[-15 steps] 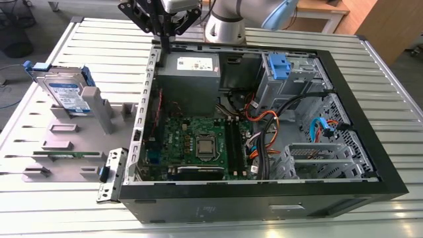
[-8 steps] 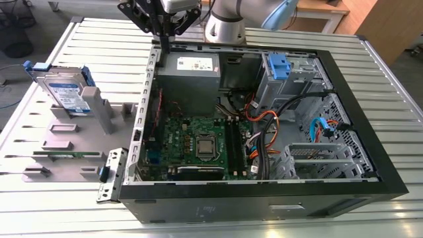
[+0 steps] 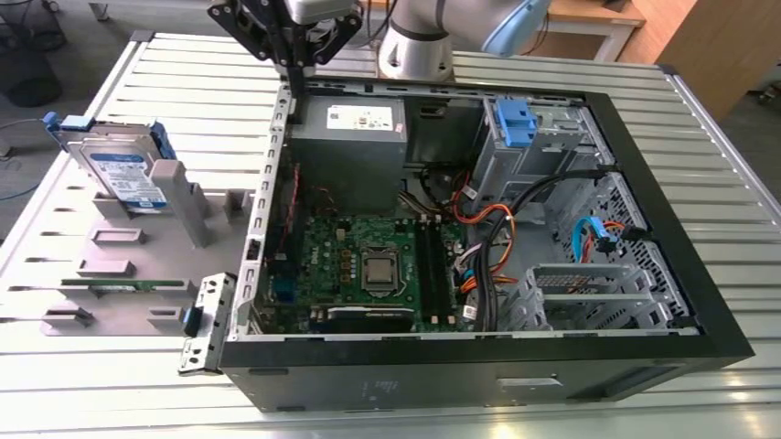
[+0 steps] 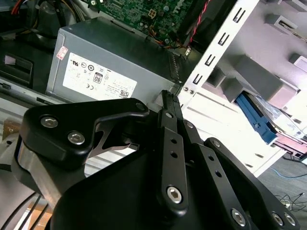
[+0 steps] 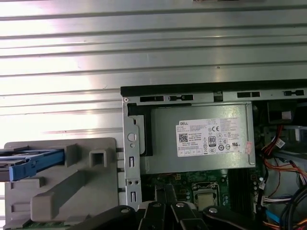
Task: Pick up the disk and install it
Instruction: 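Reach for the disk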
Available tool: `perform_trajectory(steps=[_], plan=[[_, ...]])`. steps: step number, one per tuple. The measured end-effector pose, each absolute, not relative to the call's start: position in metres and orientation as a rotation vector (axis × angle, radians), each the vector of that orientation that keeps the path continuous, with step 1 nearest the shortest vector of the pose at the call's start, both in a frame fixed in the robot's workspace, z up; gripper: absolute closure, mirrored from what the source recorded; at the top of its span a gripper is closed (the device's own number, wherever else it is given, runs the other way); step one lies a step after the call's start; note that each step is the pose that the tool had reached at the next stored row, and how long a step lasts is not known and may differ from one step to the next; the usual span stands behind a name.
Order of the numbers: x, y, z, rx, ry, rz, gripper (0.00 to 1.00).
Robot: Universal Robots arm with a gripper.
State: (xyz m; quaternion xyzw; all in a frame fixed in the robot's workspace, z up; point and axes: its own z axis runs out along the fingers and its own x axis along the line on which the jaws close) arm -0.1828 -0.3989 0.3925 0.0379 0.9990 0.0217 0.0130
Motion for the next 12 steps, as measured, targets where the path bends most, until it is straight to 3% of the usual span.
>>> perform_trajectory(steps=[12], plan=[[-0.206,-0.399,0.392,0.118,3.112,0.068,0.89]])
